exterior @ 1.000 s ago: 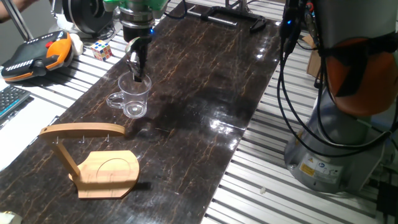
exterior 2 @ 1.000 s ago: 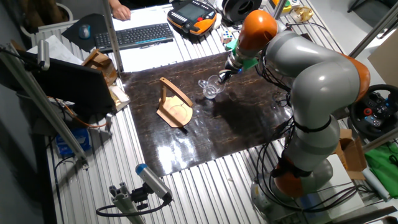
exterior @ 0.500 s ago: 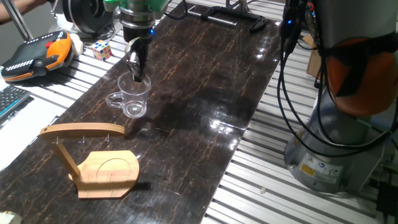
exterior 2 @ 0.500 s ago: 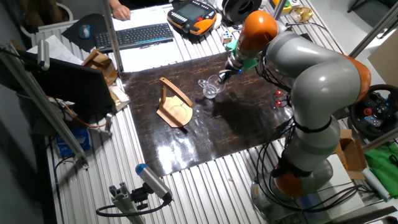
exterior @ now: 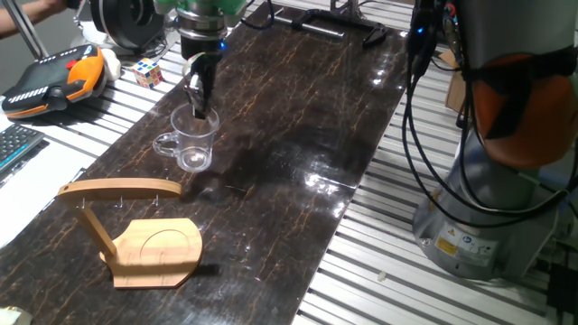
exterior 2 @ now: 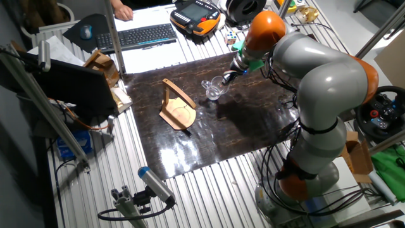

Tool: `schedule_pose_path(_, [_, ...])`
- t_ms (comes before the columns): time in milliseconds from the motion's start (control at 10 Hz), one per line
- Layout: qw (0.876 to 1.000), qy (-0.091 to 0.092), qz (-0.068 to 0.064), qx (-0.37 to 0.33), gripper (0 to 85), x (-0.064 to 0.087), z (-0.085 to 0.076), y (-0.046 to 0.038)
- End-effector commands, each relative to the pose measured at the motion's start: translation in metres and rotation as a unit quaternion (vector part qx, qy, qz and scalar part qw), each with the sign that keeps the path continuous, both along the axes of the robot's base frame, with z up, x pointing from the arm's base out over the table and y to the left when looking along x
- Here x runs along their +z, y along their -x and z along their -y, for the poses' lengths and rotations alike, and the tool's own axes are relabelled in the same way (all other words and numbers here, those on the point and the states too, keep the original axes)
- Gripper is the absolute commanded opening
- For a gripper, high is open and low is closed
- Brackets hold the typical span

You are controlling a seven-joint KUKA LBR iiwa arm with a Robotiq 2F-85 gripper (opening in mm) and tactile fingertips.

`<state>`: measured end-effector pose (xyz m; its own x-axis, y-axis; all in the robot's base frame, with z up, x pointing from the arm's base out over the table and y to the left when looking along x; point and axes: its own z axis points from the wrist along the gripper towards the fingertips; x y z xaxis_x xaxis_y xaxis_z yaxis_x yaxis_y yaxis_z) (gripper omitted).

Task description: Put the cup on the cup rack

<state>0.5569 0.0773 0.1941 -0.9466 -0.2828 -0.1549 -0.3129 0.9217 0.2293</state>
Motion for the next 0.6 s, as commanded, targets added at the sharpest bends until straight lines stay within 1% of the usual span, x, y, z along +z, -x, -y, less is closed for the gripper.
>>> schedule_pose_path(0, [1.000,-0.007,-0.006,-0.003,1.0,0.003,-0.006,-0.0079])
schedule_pose_path(100, [1.000,-0.009,-0.010,-0.006,1.0,0.008,-0.014,-0.0173])
schedule_pose_path(200, [1.000,-0.009,-0.007,-0.008,1.0,0.013,-0.026,-0.0270])
schedule_pose_path(300, [1.000,-0.009,-0.004,-0.007,1.0,0.018,-0.035,-0.0329])
schedule_pose_path(400, [1.000,-0.020,-0.003,-0.004,1.0,0.023,-0.043,-0.0351])
schedule_pose_path(500, [1.000,-0.027,-0.003,-0.003,1.0,0.027,-0.054,-0.0342])
